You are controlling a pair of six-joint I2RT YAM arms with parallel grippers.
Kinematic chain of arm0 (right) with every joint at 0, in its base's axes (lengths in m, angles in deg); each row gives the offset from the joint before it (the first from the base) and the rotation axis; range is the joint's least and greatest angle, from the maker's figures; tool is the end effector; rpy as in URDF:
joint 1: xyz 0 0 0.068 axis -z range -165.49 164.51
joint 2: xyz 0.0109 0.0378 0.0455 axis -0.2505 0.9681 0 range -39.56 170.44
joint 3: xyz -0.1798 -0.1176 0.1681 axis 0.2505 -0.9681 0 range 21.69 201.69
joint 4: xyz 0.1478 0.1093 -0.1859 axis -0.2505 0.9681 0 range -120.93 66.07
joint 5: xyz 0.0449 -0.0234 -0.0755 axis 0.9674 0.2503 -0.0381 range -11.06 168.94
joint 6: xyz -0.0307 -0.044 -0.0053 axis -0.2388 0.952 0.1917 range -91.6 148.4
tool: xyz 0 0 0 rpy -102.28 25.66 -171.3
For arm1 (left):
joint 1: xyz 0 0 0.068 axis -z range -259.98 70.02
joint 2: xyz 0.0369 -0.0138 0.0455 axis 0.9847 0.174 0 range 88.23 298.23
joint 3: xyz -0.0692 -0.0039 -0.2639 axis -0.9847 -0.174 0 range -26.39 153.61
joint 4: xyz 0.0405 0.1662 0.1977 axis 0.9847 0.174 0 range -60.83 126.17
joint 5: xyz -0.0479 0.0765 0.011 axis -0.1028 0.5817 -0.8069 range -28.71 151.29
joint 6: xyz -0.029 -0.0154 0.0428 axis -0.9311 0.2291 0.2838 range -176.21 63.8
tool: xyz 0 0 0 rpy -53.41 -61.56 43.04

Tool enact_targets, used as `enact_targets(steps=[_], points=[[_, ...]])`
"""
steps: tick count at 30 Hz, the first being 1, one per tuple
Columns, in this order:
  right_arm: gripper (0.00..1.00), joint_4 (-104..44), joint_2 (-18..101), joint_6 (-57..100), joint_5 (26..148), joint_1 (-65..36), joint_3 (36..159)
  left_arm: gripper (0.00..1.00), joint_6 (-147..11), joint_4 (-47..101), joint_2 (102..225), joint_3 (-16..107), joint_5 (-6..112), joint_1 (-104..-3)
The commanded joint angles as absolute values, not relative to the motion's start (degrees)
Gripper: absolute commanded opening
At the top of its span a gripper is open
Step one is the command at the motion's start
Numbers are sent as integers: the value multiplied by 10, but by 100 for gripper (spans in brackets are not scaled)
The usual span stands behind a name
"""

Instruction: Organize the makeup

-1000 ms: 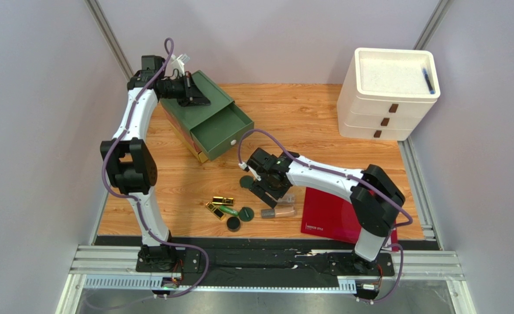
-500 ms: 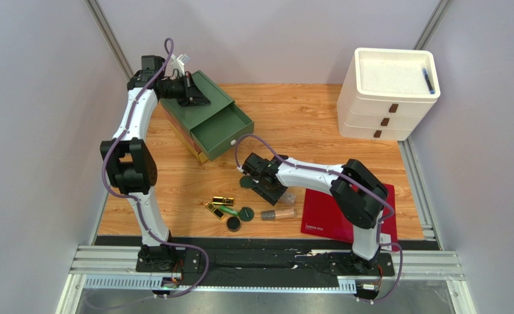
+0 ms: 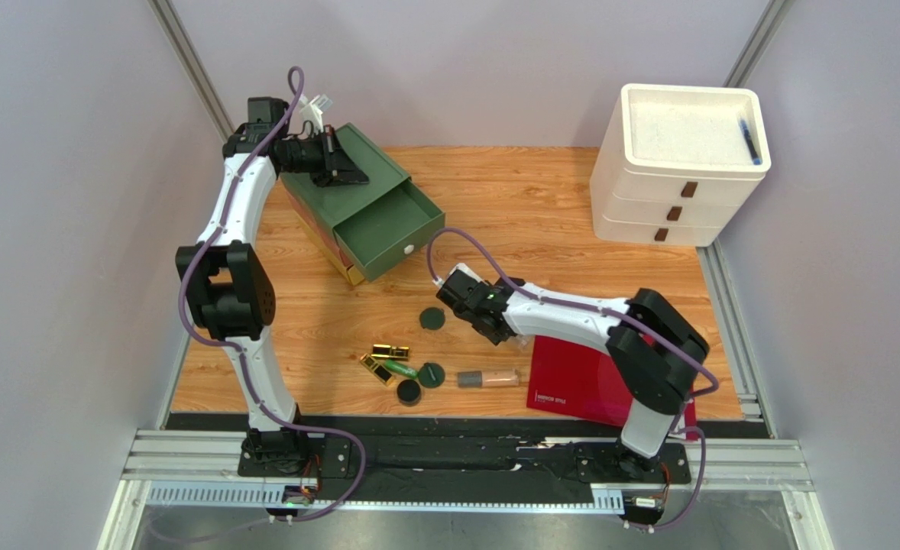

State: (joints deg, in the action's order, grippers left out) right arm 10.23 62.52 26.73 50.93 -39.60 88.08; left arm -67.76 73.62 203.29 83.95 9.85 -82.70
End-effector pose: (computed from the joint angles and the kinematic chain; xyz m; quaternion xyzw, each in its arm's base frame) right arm 0.2089 0.2601 0.1748 -0.4010 0.8770 -0.1605 0.2107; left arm 0.4447 -0.0067 0.3195 0.0453 0.8566 -0.4297 0.2820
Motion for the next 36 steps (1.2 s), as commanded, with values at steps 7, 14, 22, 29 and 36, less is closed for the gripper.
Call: enact_targets(steps=[7,14,22,29,36], points=[[0,42,475,324,414,-391,968,0,-634,810,2096,810,210,-830],[0,35,526,339,469,-373,1176,0,-631,808,2095,809,204,-830],[0,-10,659,386,505,-371,1319,0,-636,799,2092,800,195,-829],[0,-9,742,354,567,-371,1434,0,-639,797,2093,804,190,-830],[0,-33,754,343,576,-370,1432,0,-632,803,2096,809,187,-830]])
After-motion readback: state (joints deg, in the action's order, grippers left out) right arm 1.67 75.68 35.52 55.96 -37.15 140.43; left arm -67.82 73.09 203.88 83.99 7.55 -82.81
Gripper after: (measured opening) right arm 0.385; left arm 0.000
